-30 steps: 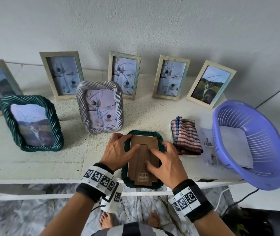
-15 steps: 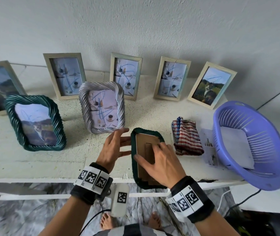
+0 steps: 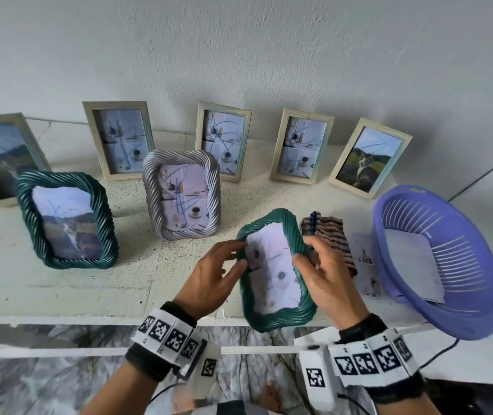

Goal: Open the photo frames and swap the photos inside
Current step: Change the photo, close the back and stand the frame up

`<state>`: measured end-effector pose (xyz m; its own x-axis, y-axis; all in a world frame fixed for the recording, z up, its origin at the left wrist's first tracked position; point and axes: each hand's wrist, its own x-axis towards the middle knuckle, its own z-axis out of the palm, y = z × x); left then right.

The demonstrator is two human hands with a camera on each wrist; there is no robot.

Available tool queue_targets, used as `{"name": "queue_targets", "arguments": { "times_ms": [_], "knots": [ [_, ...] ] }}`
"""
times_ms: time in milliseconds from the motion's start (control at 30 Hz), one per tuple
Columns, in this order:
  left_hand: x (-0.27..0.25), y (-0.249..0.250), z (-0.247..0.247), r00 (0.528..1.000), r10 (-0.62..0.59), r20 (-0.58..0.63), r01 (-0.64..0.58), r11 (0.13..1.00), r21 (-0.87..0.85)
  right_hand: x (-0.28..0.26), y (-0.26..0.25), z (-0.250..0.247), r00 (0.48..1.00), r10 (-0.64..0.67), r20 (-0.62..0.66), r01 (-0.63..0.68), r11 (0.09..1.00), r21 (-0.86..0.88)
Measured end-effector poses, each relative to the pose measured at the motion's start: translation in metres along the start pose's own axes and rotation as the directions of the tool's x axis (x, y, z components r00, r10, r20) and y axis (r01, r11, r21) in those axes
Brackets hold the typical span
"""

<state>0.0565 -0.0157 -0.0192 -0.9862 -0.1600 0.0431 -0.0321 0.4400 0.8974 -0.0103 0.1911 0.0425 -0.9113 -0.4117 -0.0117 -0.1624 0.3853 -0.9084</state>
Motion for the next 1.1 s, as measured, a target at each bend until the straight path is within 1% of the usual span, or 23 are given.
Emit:
{"name": "queue_targets", "arguments": {
  "times_ms": [33, 67, 133, 167, 200, 233, 267, 300, 333, 367, 400, 433, 467, 500, 533, 600, 700, 767, 833, 900, 967, 1033, 1100],
  "knots": [
    [-0.004, -0.008, -0.002, 1.0, 0.004, -0.016, -0.003, 0.998, 0.055, -0.002, 0.004, 0.003, 0.997, 0.072, 0.004, -0.072, 0.987, 0.142],
    [-0.009, -0.014, -0.006, 0.999, 0.008, -0.034, -0.005, 0.995, 0.096, -0.004, 0.011, 0.009, 0.988, 0.156, 0.017, -0.154, 0.946, 0.284],
    [-0.018, -0.025, -0.011, 0.998, 0.024, -0.05, -0.016, 0.988, 0.156, -0.006, 0.026, 0.023, 0.946, 0.314, 0.077, -0.309, 0.807, 0.504],
    [-0.022, -0.03, -0.014, 0.999, 0.033, -0.041, -0.024, 0.98, 0.198, -0.006, 0.034, 0.03, 0.922, 0.368, 0.118, -0.367, 0.737, 0.567],
    [-0.026, -0.035, -0.015, 0.999, 0.034, -0.022, -0.027, 0.966, 0.258, -0.006, 0.042, 0.036, 0.907, 0.396, 0.142, -0.398, 0.696, 0.598],
    [-0.029, -0.039, -0.016, 1.0, 0.021, 0.003, -0.021, 0.944, 0.33, -0.006, 0.049, 0.042, 0.903, 0.405, 0.146, -0.406, 0.69, 0.599],
    [-0.032, -0.042, -0.017, 1.0, -0.005, 0.029, -0.007, 0.915, 0.404, -0.006, 0.056, 0.047, 0.909, 0.396, 0.126, -0.396, 0.731, 0.556],
    [-0.035, -0.045, -0.017, 0.998, -0.035, 0.051, 0.007, 0.887, 0.461, -0.006, 0.061, 0.05, 0.927, 0.363, 0.09, -0.362, 0.81, 0.462],
    [-0.037, -0.047, -0.018, 0.996, -0.058, 0.063, 0.019, 0.87, 0.494, -0.006, 0.064, 0.052, 0.95, 0.308, 0.053, -0.309, 0.897, 0.318],
    [-0.039, -0.048, -0.019, 0.996, -0.061, 0.069, 0.017, 0.863, 0.505, -0.007, 0.067, 0.053, 0.97, 0.24, 0.02, -0.241, 0.959, 0.151],
    [-0.041, -0.05, -0.019, 0.996, -0.049, 0.075, 0.004, 0.861, 0.508, -0.007, 0.071, 0.053, 0.986, 0.168, -0.006, -0.168, 0.986, -0.019],
    [-0.043, -0.052, -0.02, 0.996, -0.037, 0.084, -0.011, 0.859, 0.511, -0.007, 0.072, 0.053, 0.995, 0.099, -0.031, -0.103, 0.978, -0.184],
    [-0.044, -0.052, -0.02, 0.995, -0.028, 0.096, -0.025, 0.856, 0.517, -0.007, 0.074, 0.053, 0.998, 0.043, -0.053, -0.058, 0.942, -0.329],
    [-0.045, -0.054, -0.02, 0.994, -0.022, 0.111, -0.039, 0.853, 0.521, -0.007, 0.076, 0.053, 0.997, 0.006, -0.072, -0.036, 0.902, -0.429],
    [-0.045, -0.055, -0.02, 0.992, -0.012, 0.125, -0.056, 0.849, 0.525, -0.007, 0.077, 0.053, 0.997, -0.016, -0.08, -0.025, 0.875, -0.483],
    [-0.046, -0.056, -0.02, 0.987, 0.001, 0.158, -0.087, 0.838, 0.539, -0.007, 0.077, 0.052, 0.997, -0.032, -0.067, -0.008, 0.845, -0.534],
    [-0.049, -0.058, -0.019, 0.978, -0.006, 0.21, -0.12, 0.805, 0.581, -0.005, 0.071, 0.048, 1.0, -0.015, -0.016, 0.003, 0.81, -0.586],
    [-0.051, -0.059, -0.017, 0.974, 0.009, 0.225, -0.15, 0.773, 0.616, 0.001, 0.064, 0.039, 0.998, -0.066, -0.019, 0.042, 0.802, -0.596],
    [-0.051, -0.059, -0.017, 0.97, 0.003, 0.242, -0.162, 0.752, 0.639, 0.015, 0.055, 0.023, 0.985, -0.146, -0.087, 0.068, 0.808, -0.586],
    [-0.05, -0.059, -0.017, 0.965, -0.015, 0.264, -0.169, 0.733, 0.659, 0.033, 0.048, 0.004, 0.96, -0.192, -0.205, 0.025, 0.784, -0.62],
    [-0.05, -0.06, -0.017, 0.962, -0.015, 0.274, -0.178, 0.726, 0.664, 0.054, 0.044, -0.014, 0.952, -0.132, -0.277, -0.104, 0.71, -0.697],
    [-0.051, -0.06, -0.017, 0.959, -0.021, 0.282, -0.177, 0.732, 0.658, 0.074, 0.048, -0.027, 0.959, 0.016, -0.282, -0.229, 0.625, -0.746],
    [-0.051, -0.06, -0.016, 0.959, -0.019, 0.281, -0.178, 0.732, 0.657, 0.088, 0.059, -0.031, 0.954, 0.144, -0.263, -0.296, 0.594, -0.748]
  ]
}}
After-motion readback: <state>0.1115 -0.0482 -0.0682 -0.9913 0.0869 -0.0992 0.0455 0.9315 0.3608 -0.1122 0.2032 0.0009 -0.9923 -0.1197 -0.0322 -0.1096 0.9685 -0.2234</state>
